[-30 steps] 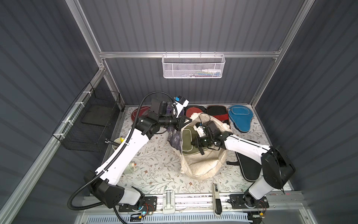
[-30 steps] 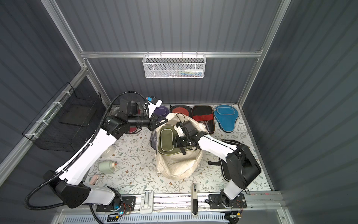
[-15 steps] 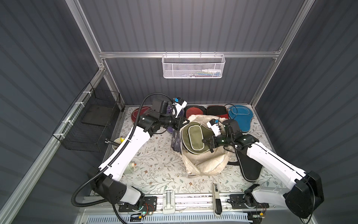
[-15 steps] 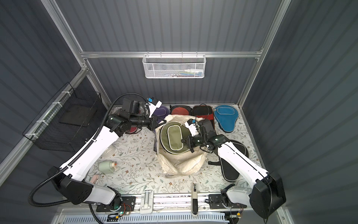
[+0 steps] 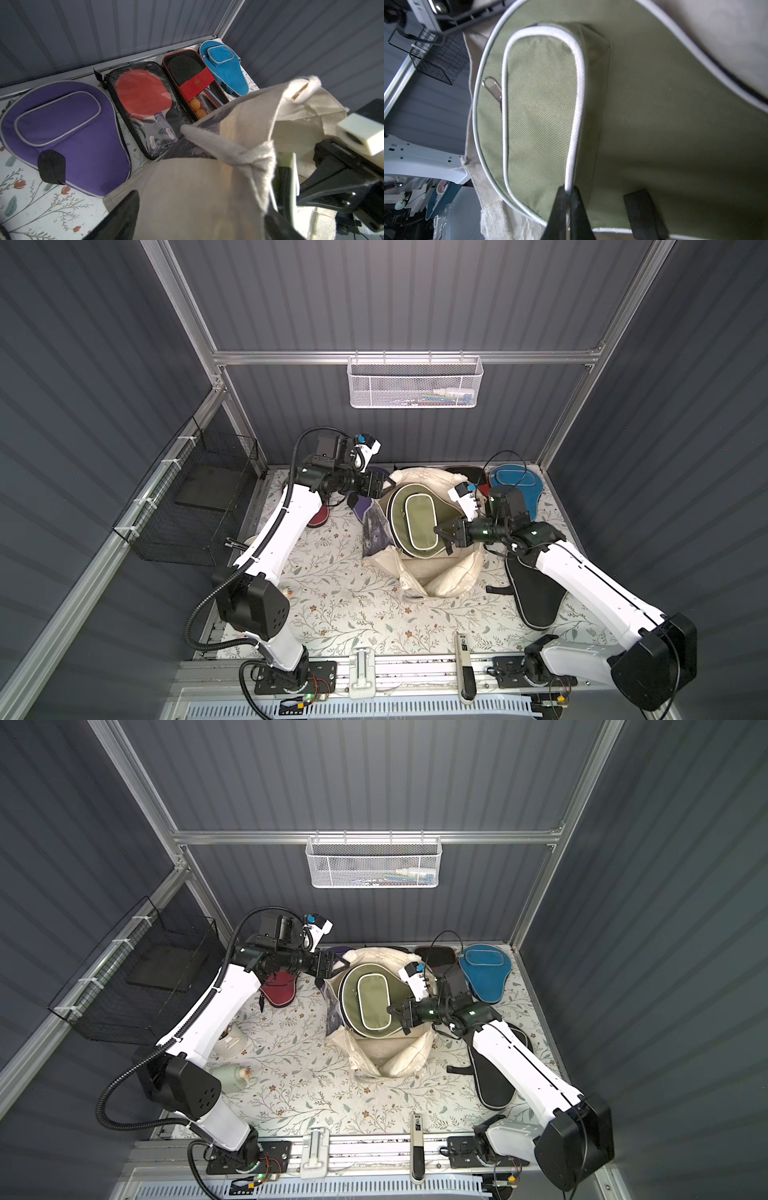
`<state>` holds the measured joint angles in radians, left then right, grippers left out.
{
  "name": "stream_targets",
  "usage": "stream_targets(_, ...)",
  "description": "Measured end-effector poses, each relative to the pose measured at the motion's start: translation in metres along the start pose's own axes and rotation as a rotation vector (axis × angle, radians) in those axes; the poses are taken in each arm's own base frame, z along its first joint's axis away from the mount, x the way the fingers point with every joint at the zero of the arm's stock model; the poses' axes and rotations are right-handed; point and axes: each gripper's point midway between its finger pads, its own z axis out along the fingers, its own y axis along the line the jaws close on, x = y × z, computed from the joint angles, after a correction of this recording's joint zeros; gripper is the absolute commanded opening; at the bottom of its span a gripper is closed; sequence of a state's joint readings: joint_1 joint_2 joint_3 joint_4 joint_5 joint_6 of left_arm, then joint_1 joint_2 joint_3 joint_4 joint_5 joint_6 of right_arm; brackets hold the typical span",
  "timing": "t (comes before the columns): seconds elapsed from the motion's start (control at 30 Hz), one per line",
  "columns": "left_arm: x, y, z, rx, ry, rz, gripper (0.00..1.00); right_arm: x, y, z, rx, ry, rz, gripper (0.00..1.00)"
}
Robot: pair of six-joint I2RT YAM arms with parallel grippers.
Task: Remove the ping pong set from the canvas bag
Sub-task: Pick up the ping pong set from the canvas bag.
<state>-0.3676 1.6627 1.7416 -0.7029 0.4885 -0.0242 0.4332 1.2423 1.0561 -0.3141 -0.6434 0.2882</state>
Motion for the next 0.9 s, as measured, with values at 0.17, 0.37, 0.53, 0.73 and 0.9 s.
stream_targets(0.17, -0.029, -0.013, -0.023, 0.013, -0.088, 0.049, 1.0, -0.023, 0.003, -0.005, -0.018, -0.041, -0.013, 0.0)
stream_targets(0.37, -0.058, -0.055, -0.072, 0.085, -0.219, 0.127, 1.0, -0.052, 0.01, -0.01, -0.052, -0.097, -0.043, 0.0)
stream_targets(0.53, -0.064, -0.082, -0.096, 0.168, -0.281, 0.151, 1.0, -0.064, 0.017, -0.013, -0.073, -0.123, -0.062, 0.0)
stream_targets(0.73, -0.041, -0.087, -0.083, 0.256, -0.226, 0.094, 0.99, -0.072, 0.016, -0.007, -0.087, -0.125, -0.059, 0.0)
stream_targets(0.9, -0.023, -0.088, -0.06, 0.299, -0.166, 0.035, 0.85, -0.081, 0.015, -0.002, -0.093, -0.13, -0.053, 0.0)
